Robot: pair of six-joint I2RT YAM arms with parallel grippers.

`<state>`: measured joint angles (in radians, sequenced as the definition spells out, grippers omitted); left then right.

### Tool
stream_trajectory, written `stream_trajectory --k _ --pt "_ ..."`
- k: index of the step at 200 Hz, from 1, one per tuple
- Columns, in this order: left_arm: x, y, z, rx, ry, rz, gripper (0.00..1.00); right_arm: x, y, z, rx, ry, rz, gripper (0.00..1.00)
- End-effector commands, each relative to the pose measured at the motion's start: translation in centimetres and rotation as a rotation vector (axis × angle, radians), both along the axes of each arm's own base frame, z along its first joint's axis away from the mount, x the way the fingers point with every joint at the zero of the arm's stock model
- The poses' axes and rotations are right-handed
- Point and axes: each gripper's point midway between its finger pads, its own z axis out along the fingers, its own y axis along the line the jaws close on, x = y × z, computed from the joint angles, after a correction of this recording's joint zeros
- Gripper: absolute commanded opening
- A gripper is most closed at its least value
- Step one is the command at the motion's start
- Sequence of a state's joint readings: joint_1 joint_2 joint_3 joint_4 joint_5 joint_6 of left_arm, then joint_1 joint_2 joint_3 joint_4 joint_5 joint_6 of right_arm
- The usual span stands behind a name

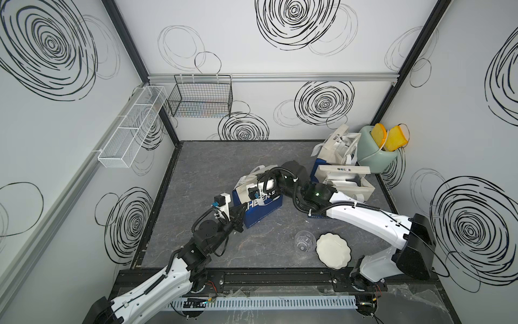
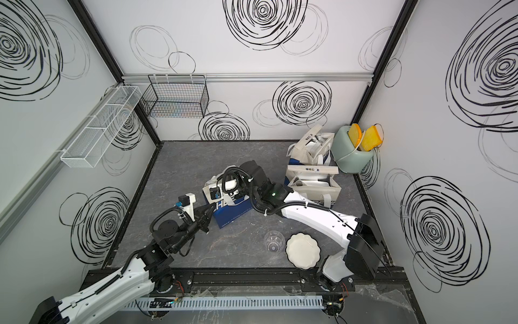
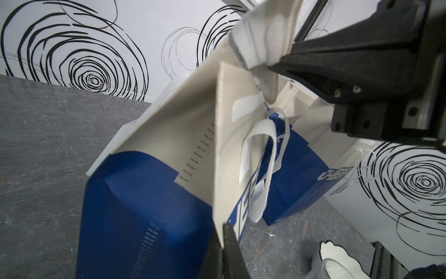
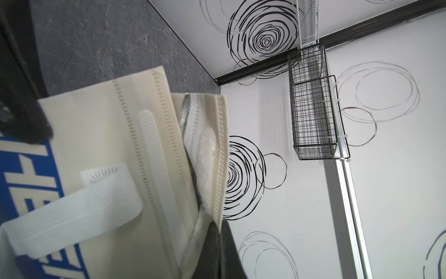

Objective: Open the takeout bag
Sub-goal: Open the takeout bag at the center of the board.

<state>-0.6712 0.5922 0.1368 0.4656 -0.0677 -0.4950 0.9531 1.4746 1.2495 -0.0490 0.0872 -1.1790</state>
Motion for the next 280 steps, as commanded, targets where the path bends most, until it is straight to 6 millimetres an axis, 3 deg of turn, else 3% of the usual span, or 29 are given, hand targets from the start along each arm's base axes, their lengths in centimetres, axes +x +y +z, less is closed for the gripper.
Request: stream_trajectory --k 1,29,50,63,71,110,143,186,280 --pt "-0.2 0.2 -3.0 0.068 0.092 0.001 0.00 0.6 -0.5 8.9 0.158 -0.190 -0.025 0.00" --pt "-0.2 0.3 -2.8 0.063 0.088 0.006 0.00 0.1 -0.4 9.5 0.201 -0.156 -0.012 0.00" --pt "-0.2 0.4 -2.6 0.057 0.084 0.008 0.00 -0.4 -0.5 8.1 0.192 -0.086 0.013 0.38" --pt "-0.2 0.4 -2.7 0.055 0.086 0.008 0.00 -1.2 -0.4 6.9 0.172 -0.047 0.046 0.53" --pt "-0.2 0.4 -2.7 0.054 0.084 0.008 0.00 -1.6 -0.5 6.3 0.166 -0.028 0.058 0.56" --pt "-0.2 0.4 -2.5 0.051 0.079 0.011 0.00 -2.5 -1.7 6.2 0.228 0.061 0.075 0.57" --pt "-0.2 0.4 -2.6 0.047 0.080 0.010 0.00 -2.1 -2.9 4.0 0.233 0.186 0.063 0.56" --pt "-0.3 0.4 -2.7 0.048 0.079 0.008 0.00 -1.3 -2.7 0.4 0.199 0.249 0.020 0.53" --pt "-0.3 0.6 -2.6 0.044 0.073 0.013 0.00 -0.4 -2.1 -2.3 0.167 0.280 -0.010 0.46"
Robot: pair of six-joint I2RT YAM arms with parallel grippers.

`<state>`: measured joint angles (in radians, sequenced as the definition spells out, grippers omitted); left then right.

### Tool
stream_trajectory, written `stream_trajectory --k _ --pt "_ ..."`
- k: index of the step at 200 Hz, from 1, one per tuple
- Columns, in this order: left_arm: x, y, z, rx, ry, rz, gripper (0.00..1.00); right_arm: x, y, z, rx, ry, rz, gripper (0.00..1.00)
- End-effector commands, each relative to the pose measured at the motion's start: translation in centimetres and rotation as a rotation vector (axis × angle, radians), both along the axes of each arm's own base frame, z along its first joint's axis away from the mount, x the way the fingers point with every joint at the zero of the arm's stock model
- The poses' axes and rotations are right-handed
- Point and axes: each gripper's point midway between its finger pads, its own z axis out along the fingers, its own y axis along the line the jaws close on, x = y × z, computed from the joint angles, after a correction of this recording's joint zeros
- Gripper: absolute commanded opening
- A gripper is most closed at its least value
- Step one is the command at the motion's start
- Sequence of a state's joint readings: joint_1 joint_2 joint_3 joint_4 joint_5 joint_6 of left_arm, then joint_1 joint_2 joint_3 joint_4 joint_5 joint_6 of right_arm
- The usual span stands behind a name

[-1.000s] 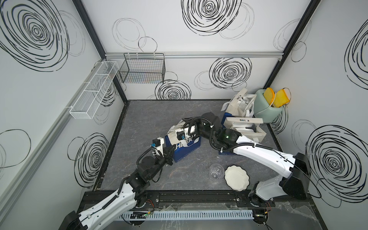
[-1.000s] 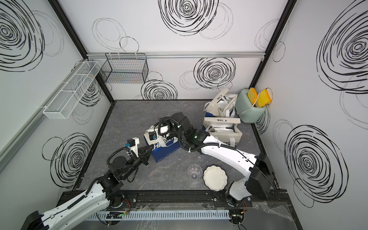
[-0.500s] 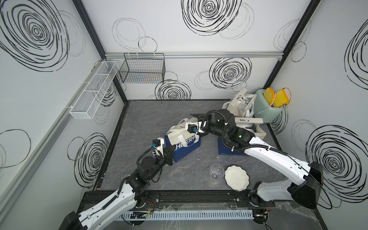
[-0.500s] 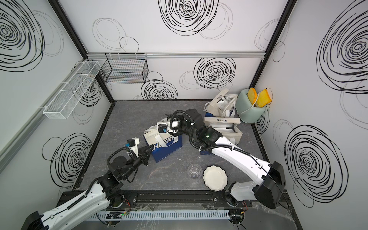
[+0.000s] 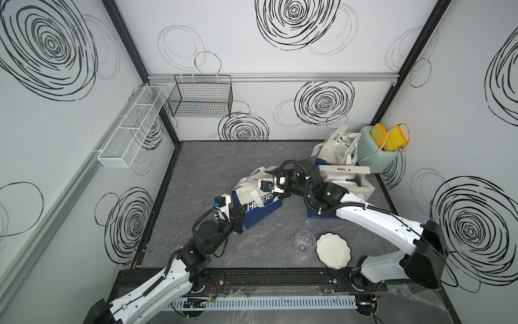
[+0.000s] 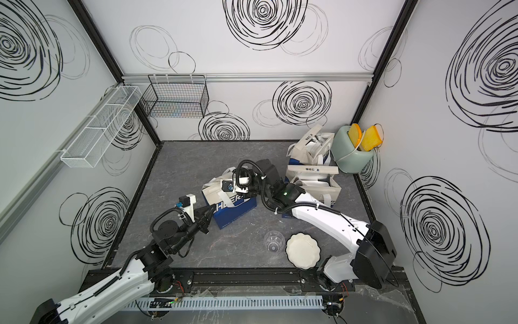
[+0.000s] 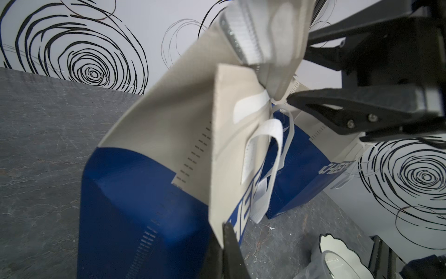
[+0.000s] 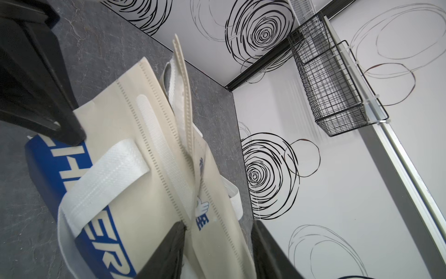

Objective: Open the takeout bag
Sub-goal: Open the takeout bag at the center of the board.

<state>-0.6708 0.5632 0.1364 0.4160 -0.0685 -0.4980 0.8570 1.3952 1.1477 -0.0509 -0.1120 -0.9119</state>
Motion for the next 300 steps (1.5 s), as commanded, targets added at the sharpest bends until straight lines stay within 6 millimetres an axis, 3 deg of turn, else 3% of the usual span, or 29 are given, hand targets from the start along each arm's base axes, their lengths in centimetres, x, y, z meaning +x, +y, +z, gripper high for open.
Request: stream_trajectory --k 1,50,78,112,155,300 --pt "-0.1 0.4 -2.1 0.034 0.055 0.011 0.00 0.2 0.4 -0.9 -0.009 0.011 0.000 0.46" --pt "-0.1 0.4 -2.2 0.033 0.057 0.009 0.00 1.0 0.5 -1.5 -0.018 -0.005 -0.034 0.43" --pt "-0.1 0.4 -2.3 0.035 0.058 0.008 0.00 1.3 0.6 -1.2 -0.017 -0.012 -0.044 0.29" --pt "-0.1 0.4 -2.2 0.032 0.056 0.010 0.00 0.9 1.2 -1.9 -0.034 -0.007 -0.030 0.23" --pt "-0.1 0.5 -2.4 0.032 0.060 0.011 0.00 1.1 1.2 -1.3 -0.034 -0.023 -0.045 0.00" --pt "-0.1 0.4 -2.6 0.046 0.064 0.007 0.00 1.9 0.9 5.9 0.028 -0.077 -0.118 0.00"
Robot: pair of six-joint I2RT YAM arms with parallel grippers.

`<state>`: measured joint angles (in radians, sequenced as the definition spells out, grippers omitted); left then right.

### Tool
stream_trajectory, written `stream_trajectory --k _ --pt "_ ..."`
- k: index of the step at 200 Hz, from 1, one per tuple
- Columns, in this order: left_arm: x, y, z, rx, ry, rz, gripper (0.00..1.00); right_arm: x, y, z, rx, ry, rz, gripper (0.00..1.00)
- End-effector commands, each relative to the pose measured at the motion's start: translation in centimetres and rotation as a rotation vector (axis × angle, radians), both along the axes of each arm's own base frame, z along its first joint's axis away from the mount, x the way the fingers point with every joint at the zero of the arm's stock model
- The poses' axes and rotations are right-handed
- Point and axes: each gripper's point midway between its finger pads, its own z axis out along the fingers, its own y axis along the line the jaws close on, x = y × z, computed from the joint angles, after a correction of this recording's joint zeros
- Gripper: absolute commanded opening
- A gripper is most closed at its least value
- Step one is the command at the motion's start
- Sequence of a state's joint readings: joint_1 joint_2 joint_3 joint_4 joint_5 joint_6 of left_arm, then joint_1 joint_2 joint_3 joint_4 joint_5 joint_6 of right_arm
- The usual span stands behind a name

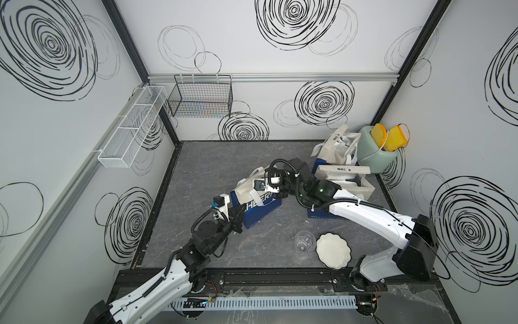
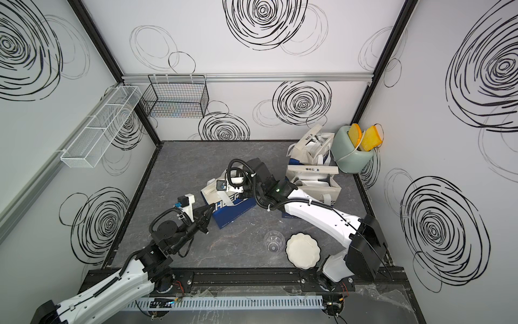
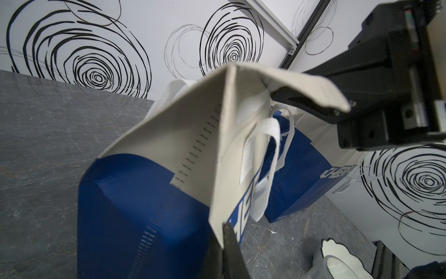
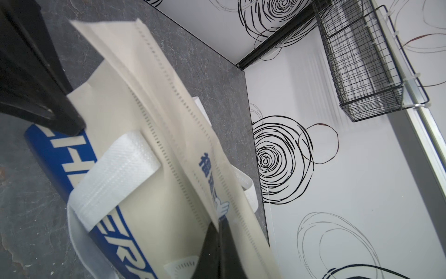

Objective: Open the takeout bag
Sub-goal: Open the takeout bag at the center of the board.

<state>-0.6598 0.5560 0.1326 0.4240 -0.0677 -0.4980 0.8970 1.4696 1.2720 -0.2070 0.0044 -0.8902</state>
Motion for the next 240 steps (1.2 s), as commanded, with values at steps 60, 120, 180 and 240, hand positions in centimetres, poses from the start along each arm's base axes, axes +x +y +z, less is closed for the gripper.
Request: stream_trajectory --k 60,120,180,240 --pt "-0.2 0.1 -2.8 0.059 0.079 -0.005 0.00 1.5 -0.1 8.7 0.093 -0.213 -0.066 0.00" --pt "-0.1 0.1 -2.9 0.060 0.083 -0.002 0.00 1.5 -0.3 11.3 0.115 -0.261 -0.074 0.00" --pt "-0.2 0.2 -2.9 0.061 0.084 -0.001 0.00 1.9 -0.1 11.9 0.118 -0.272 -0.075 0.00" --pt "-0.1 0.2 -3.0 0.064 0.084 0.002 0.00 2.3 -0.7 13.5 0.124 -0.307 -0.089 0.00"
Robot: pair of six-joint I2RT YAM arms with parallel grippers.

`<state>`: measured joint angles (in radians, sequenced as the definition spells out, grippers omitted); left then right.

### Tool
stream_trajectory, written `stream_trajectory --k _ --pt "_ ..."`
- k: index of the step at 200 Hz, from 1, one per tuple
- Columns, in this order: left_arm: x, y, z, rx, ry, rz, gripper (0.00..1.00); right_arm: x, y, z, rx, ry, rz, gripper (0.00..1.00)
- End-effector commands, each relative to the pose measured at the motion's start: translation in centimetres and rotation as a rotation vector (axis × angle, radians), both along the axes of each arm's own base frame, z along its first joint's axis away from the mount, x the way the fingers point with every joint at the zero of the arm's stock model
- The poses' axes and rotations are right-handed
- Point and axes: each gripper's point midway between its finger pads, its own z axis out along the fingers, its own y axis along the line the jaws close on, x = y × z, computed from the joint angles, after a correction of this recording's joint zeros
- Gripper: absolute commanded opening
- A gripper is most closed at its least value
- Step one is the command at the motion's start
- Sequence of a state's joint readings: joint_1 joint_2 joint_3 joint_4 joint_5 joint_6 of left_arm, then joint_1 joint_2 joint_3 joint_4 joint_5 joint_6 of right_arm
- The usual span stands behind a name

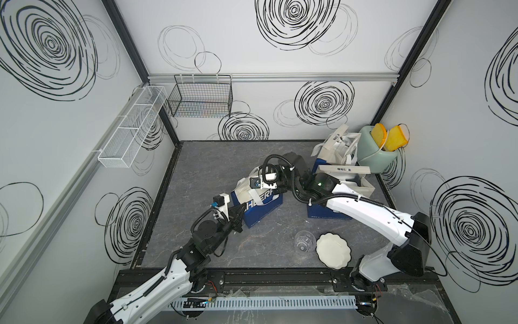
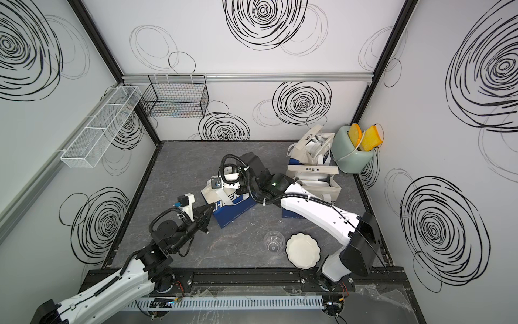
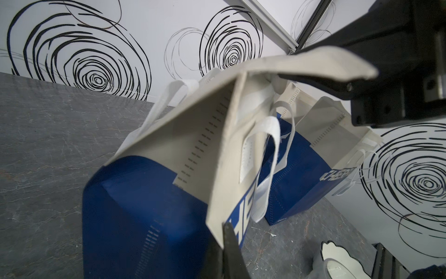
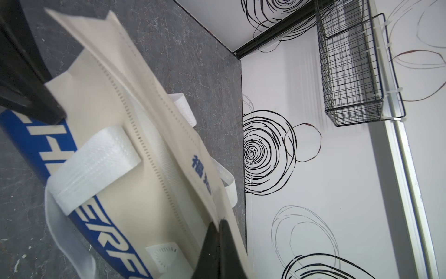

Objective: Open the takeout bag
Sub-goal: Open the takeout bag at the center of the board.

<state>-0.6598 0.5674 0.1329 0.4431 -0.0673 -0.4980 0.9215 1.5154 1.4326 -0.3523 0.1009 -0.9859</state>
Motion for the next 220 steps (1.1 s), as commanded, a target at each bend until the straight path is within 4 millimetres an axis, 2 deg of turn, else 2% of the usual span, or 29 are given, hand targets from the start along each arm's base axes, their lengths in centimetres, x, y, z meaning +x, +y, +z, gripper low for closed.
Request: stream_trajectory --k 1,49,81,125,185,220 --pt "-0.2 0.3 -3.1 0.067 0.089 0.003 0.00 1.6 -0.7 11.1 0.231 -0.230 -0.053 0.00" --pt "-0.2 0.3 -3.2 0.071 0.091 0.006 0.00 1.8 -0.9 11.1 0.199 -0.250 -0.057 0.00" --pt "-0.1 0.4 -3.2 0.070 0.088 0.011 0.00 0.9 -0.7 11.4 0.182 -0.274 -0.012 0.00" --pt "0.0 0.4 -3.0 0.069 0.086 0.015 0.00 1.3 -0.8 9.5 0.059 -0.321 -0.002 0.00" --pt "0.0 0.5 -2.9 0.070 0.083 0.018 0.00 1.1 -0.3 10.6 0.010 -0.387 0.023 0.00" --pt "0.0 0.5 -2.8 0.066 0.080 0.020 0.00 0.6 -0.1 9.7 0.049 -0.305 0.043 0.00"
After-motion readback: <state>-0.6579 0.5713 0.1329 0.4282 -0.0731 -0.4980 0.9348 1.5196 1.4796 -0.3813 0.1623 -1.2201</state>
